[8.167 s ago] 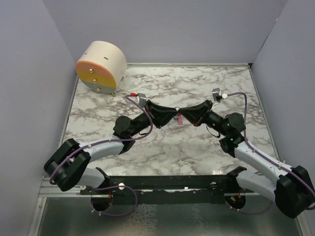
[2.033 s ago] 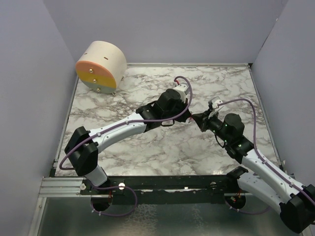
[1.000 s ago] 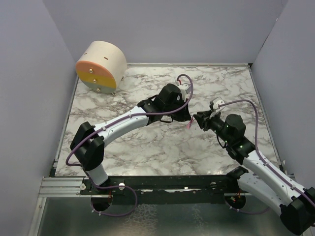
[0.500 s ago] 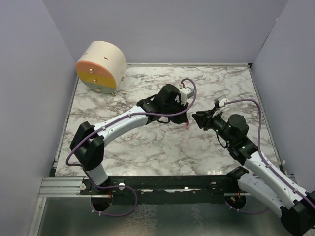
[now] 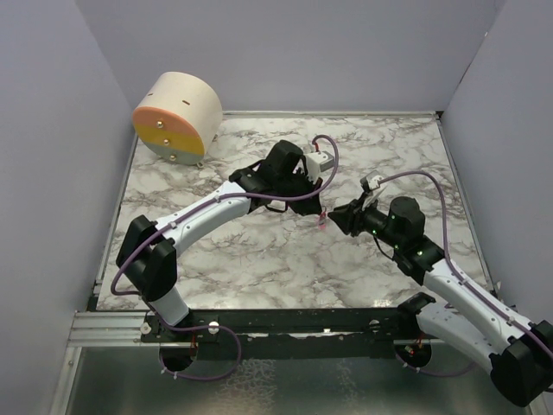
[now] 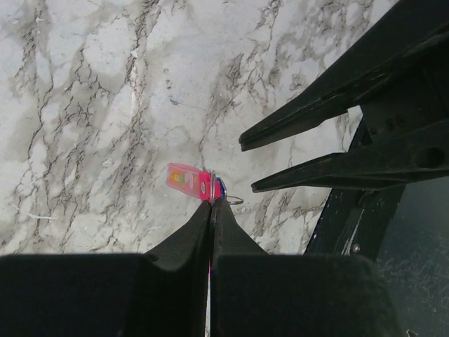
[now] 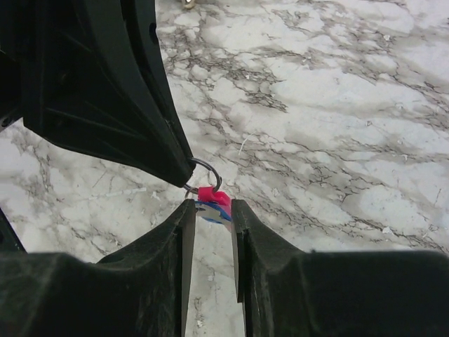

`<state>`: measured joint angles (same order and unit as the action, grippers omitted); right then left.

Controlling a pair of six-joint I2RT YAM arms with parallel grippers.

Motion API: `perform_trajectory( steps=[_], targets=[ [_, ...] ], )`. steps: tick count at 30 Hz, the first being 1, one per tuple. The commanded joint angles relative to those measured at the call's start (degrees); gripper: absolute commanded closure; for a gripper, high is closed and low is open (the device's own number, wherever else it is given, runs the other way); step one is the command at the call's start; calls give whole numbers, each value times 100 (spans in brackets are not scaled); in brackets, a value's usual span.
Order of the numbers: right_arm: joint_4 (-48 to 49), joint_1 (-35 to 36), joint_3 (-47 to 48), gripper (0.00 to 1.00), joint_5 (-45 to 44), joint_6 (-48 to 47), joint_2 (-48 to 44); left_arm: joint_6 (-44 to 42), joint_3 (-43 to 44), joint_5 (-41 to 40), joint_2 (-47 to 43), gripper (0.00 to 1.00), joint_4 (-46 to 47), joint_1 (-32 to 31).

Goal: Put the keys on the keyring

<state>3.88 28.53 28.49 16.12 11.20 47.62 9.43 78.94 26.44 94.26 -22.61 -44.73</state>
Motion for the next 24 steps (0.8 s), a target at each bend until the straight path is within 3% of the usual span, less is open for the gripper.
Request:
perform_trajectory(
  steps=[1,24],
  targets=[
    [41,-6,106,72,371,-129,105,-181,-6,480,-231,100,-62,-9],
    [342,-8,189,72,366,29,247,-231,-273,718,-354,100,-56,-34]
  ],
)
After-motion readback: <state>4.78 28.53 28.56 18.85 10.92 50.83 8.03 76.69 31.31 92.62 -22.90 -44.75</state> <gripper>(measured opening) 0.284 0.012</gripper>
